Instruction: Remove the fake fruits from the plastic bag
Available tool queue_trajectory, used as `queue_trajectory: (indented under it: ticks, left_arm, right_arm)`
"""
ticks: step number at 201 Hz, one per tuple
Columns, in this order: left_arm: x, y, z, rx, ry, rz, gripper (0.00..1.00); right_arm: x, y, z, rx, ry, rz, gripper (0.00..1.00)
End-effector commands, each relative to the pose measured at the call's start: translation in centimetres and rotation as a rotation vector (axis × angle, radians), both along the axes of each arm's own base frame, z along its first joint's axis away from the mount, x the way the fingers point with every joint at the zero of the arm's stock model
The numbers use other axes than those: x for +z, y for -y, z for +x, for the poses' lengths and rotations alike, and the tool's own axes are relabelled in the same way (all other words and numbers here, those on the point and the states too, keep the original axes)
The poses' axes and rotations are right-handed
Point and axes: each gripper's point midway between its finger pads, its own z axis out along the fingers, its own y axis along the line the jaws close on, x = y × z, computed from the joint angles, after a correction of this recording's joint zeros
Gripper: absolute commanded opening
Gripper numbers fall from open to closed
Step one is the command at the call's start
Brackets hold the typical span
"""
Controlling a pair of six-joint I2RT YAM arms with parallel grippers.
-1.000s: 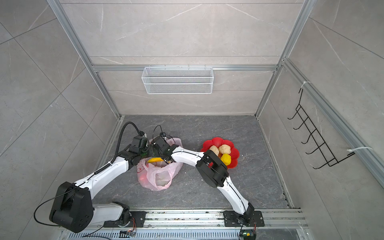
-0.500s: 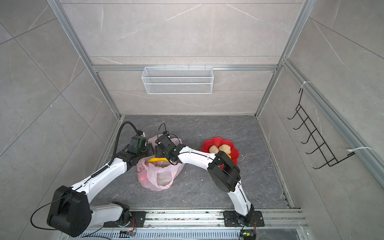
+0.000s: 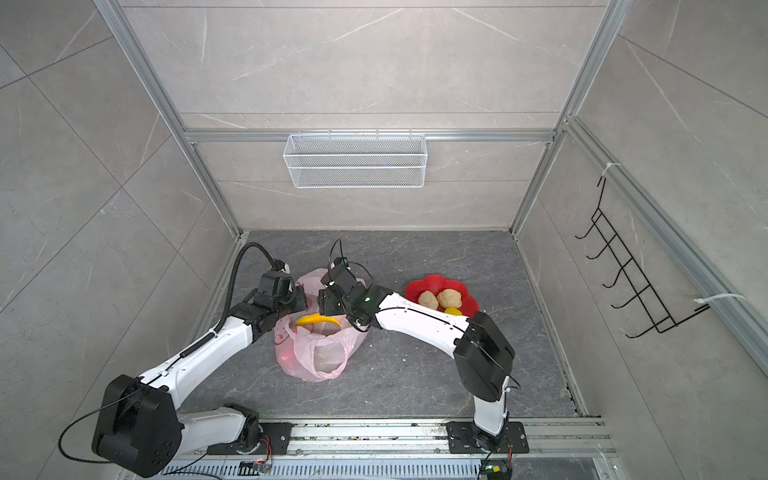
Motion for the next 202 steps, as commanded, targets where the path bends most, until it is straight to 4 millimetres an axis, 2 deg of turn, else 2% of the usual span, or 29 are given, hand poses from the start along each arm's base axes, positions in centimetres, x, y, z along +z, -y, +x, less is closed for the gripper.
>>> queue_trajectory:
  ticks: [1,22,58,86,118,139,202]
  left_arm:
    - [2.6,0.9,1.4,-0.027,0.080,-0.020,0.00]
    - [2.9,1.2,1.7,-0.049,0.089,-0.013,0.00]
    - [3.3,2.2,2.6,-0.097,0.096,-0.014,0.00]
    - [3.8,3.2,3.5,-0.143,0.113,-0.023,0.00]
    - [4.6,4.4,4.6,-0.203,0.130,-0.014,0.00]
    - [5.0,5.2,5.2,-0.257,0.135,0.002,0.00]
    - [5.2,7.6,6.7,-0.420,0.126,0.045,0.00]
  right_arm:
    - [1.6,3.0,-0.8,-0.017,0.044,-0.075,0.54]
    - [2.9,5.6,-1.0,-0.052,0.061,-0.100,0.54]
    - [3.9,11.8,-0.9,-0.144,0.066,-0.178,0.54]
    - [2.9,17.3,-0.5,-0.220,0.028,-0.269,0.54]
    - [1.0,21.7,0.2,-0.260,-0.020,-0.420,0.54]
    - [-0.4,23.2,0.5,-0.251,-0.058,-0.511,0.54]
    - [-4.3,25.3,0.9,-0.212,-0.182,-0.640,0.57]
